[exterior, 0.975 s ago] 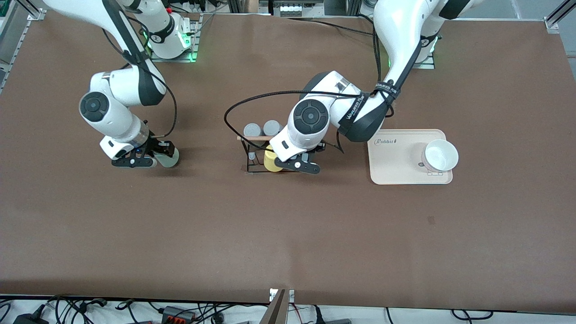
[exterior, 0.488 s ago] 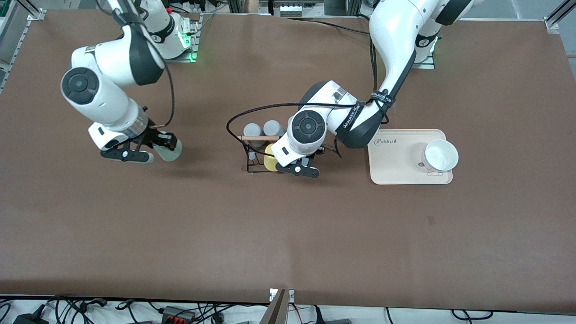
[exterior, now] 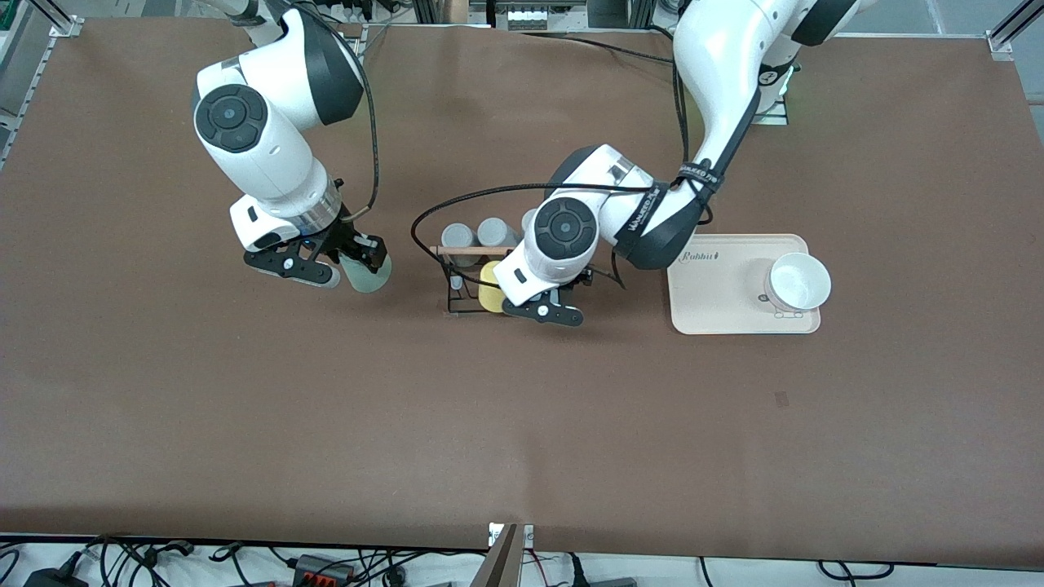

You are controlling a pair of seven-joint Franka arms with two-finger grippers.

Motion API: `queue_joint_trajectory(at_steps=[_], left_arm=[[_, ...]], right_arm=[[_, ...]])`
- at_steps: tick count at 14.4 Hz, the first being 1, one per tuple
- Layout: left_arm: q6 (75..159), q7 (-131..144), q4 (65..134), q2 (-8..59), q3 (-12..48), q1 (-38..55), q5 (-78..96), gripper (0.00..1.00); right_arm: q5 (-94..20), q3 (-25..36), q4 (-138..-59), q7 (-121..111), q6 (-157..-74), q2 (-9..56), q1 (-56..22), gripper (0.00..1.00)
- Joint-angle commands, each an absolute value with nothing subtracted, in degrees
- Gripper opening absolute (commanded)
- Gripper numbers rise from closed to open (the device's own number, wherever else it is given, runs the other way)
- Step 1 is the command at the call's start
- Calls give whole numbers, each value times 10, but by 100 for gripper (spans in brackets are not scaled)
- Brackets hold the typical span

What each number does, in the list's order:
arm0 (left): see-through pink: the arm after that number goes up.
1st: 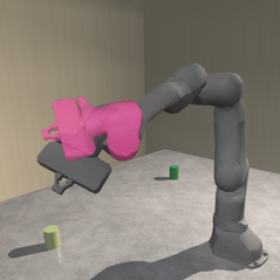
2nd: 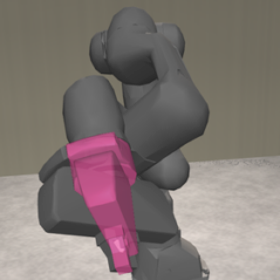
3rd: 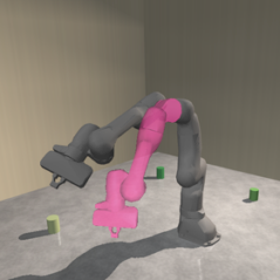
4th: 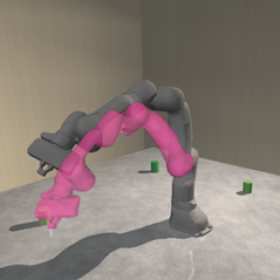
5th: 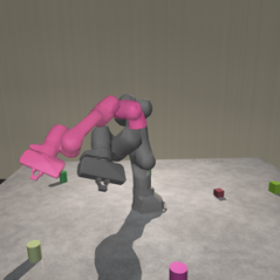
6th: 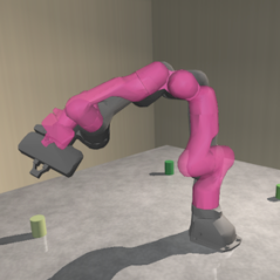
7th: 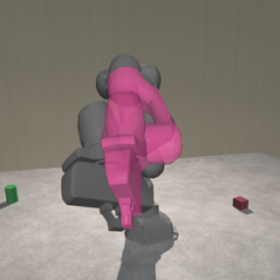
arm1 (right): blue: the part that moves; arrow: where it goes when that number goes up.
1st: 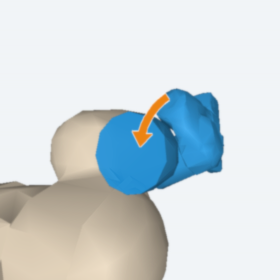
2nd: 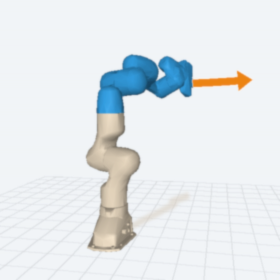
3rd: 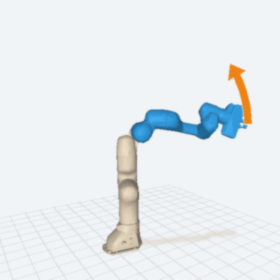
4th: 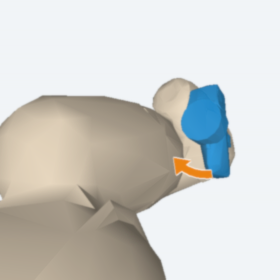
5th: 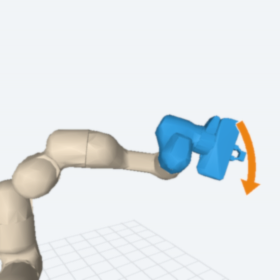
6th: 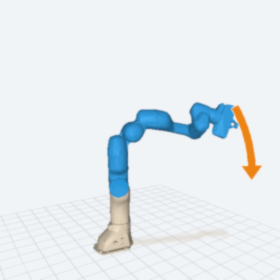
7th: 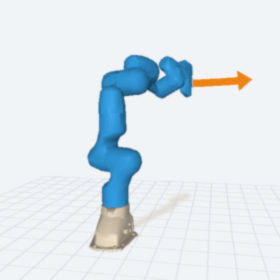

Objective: Hang scattered cups on rack with three cups
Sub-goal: 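Open the left gripper and withdraw while the right gripper carries the mint cup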

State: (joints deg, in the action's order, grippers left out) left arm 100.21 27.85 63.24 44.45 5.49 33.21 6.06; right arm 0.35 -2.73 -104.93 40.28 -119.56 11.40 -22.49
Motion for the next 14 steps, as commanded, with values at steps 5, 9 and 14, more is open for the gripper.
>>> queue_joint_trajectory(at_steps=[5,9,14], left_arm=[[901,284,642,332,31,216,56,100],[868,245,642,300,32,142,-14,100],[907,102,715,246,17,75,-13,100]], right_arm=[[5,-23,-1014,410,-1184,143,-296,2],[7,-23,-952,410,-1183,187,-328,2],[37,-23,-948,356,-1187,198,-328,2]])
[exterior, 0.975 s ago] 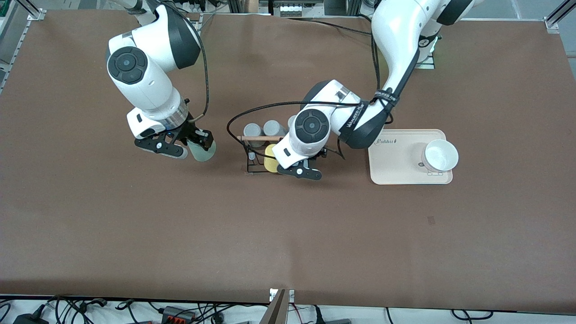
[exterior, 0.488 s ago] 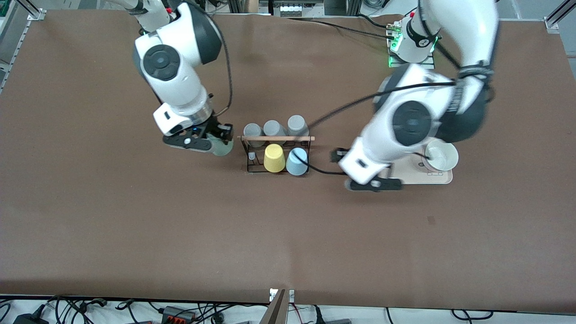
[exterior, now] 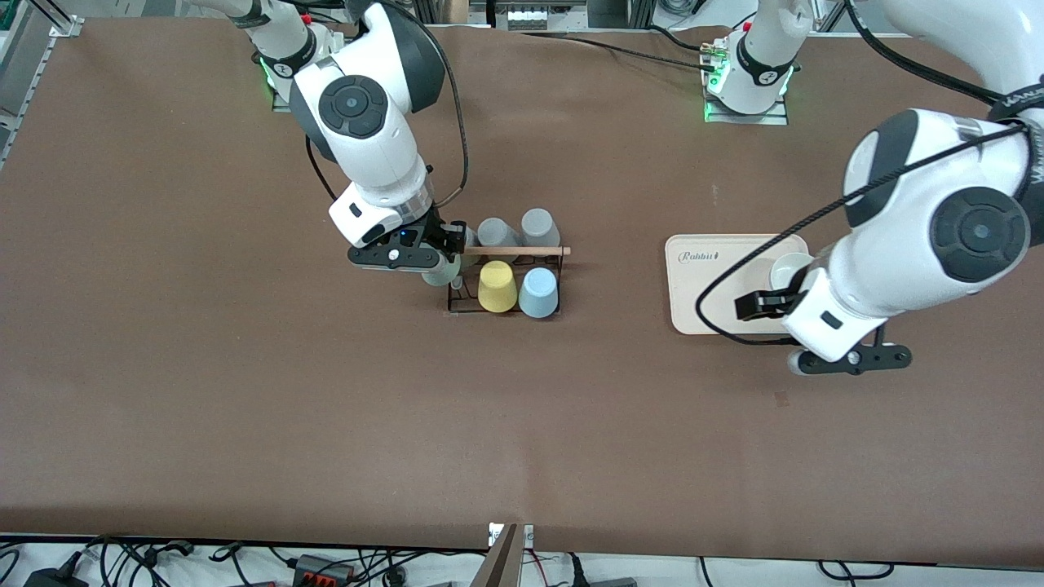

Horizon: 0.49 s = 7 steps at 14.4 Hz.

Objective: Hang scattered cups on rack with three cups
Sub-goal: 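Open the left gripper and withdraw while the right gripper carries the mint cup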

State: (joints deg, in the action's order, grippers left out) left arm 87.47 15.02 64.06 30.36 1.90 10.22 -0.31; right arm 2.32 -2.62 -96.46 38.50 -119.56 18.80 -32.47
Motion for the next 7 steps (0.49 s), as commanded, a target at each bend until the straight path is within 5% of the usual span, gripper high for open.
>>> queue_joint_trajectory(at_steps=[1,7], left_arm=[[931,86,732,227,17,58,-11,100],[946,40,850,92,17,21,4,100]], right_arm=[[37,-23,-947,339,-1187,203,-329,2],[55,-23,-947,273,-1208,219,-352,2]])
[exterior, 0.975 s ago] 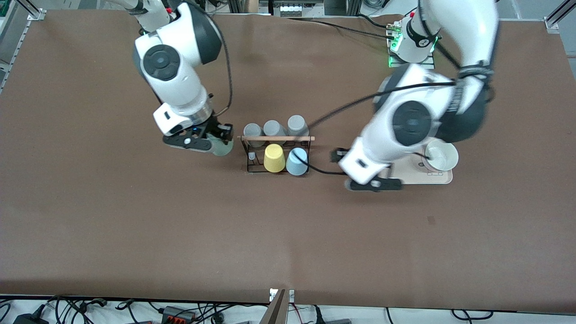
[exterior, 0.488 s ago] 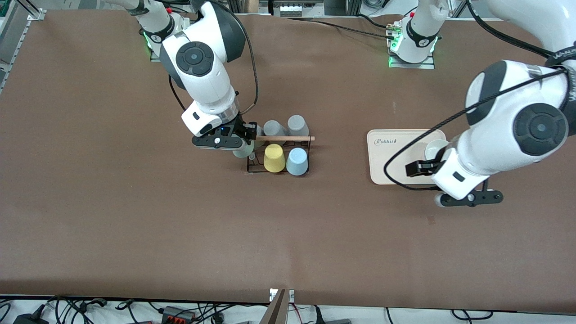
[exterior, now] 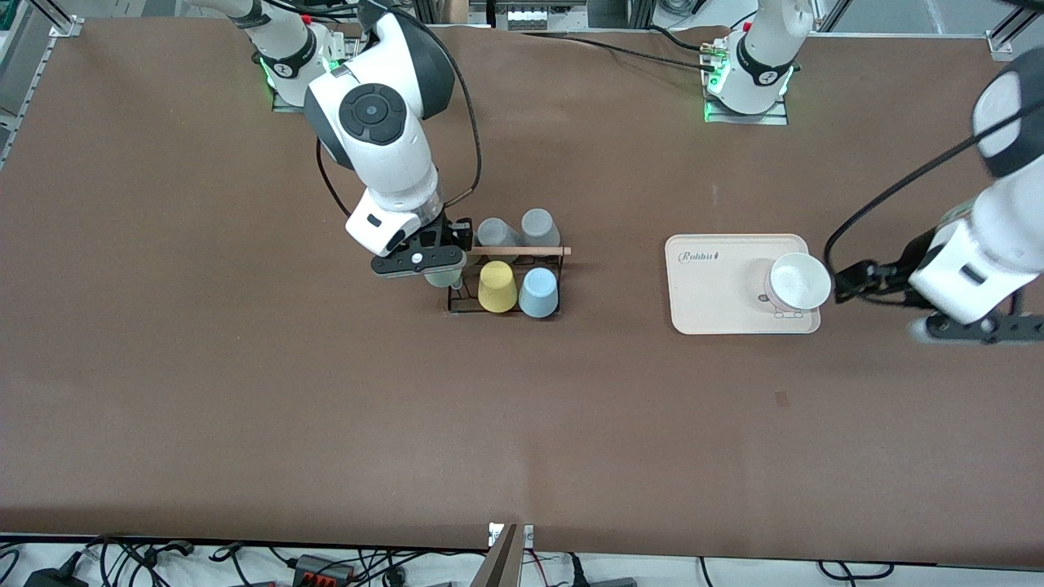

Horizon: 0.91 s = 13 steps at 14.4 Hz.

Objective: Hang scattered cups on rack with three cups
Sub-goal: 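Open the left gripper and withdraw while the right gripper carries the mint cup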

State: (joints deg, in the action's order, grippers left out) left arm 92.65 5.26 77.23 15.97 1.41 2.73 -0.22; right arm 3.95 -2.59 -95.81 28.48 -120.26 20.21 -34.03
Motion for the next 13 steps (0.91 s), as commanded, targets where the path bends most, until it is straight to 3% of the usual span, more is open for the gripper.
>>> queue_joint_trajectory(at_steps=[1,7,13], left_arm=[[945,40,866,74,16,21,3,100],[942,40,910,48,14,13,-6,100],[944,39,911,35,16,-11,-4,100]], right_arm=[[59,-23,-947,273,-1208,219,-352,2],[54,-21,-915,269,-1204,221,-345,2],[54,-19,-908,282,-1209,239,-345,2]])
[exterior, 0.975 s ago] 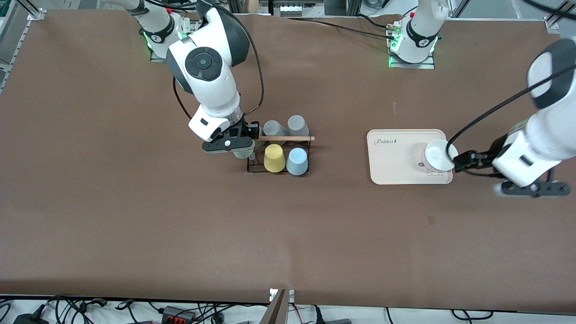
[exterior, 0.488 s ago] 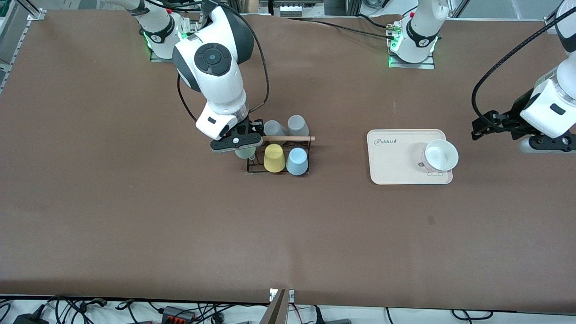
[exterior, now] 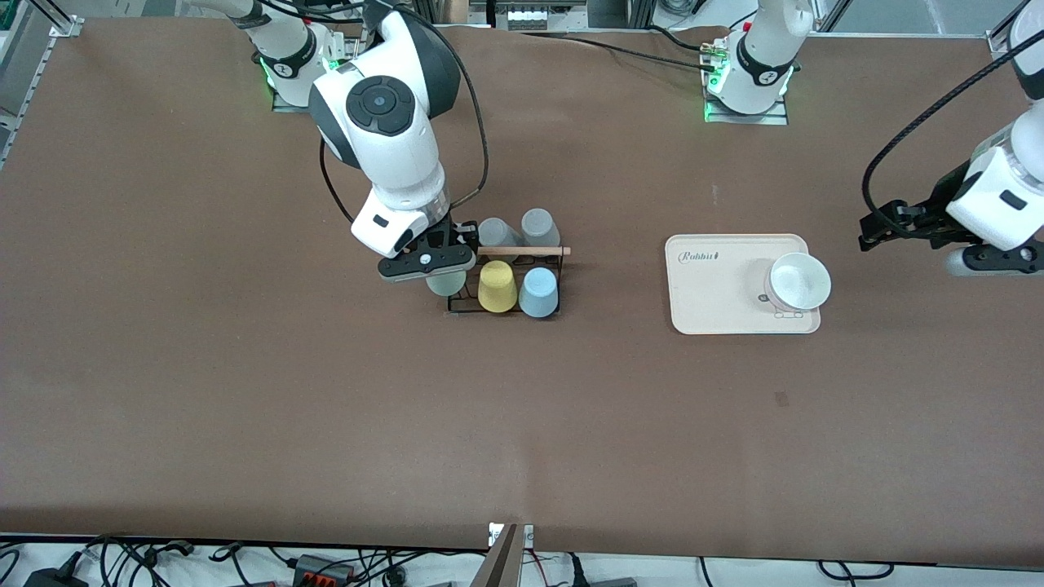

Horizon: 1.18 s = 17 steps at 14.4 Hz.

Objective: Hang scattered cups on rack with three cups
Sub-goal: 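Open the left gripper and withdraw while the right gripper carries the mint cup, then hang the mint-green cup on the rack beside the yellow cup with the right gripper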

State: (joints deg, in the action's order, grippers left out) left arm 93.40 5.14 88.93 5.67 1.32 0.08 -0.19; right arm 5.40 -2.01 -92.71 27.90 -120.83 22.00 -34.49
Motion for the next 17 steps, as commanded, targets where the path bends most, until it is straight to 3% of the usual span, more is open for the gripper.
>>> queue_joint_trajectory(at_steps=[1,17], left_arm=[[944,39,911,35,18,-11,-4,100],[933,32,916,27,24,-10,-3,100]], right_arm=[[54,-19,-907,286,-1209,245,-345,2],[62,-20,-889,321,-1235,287,-360,4]])
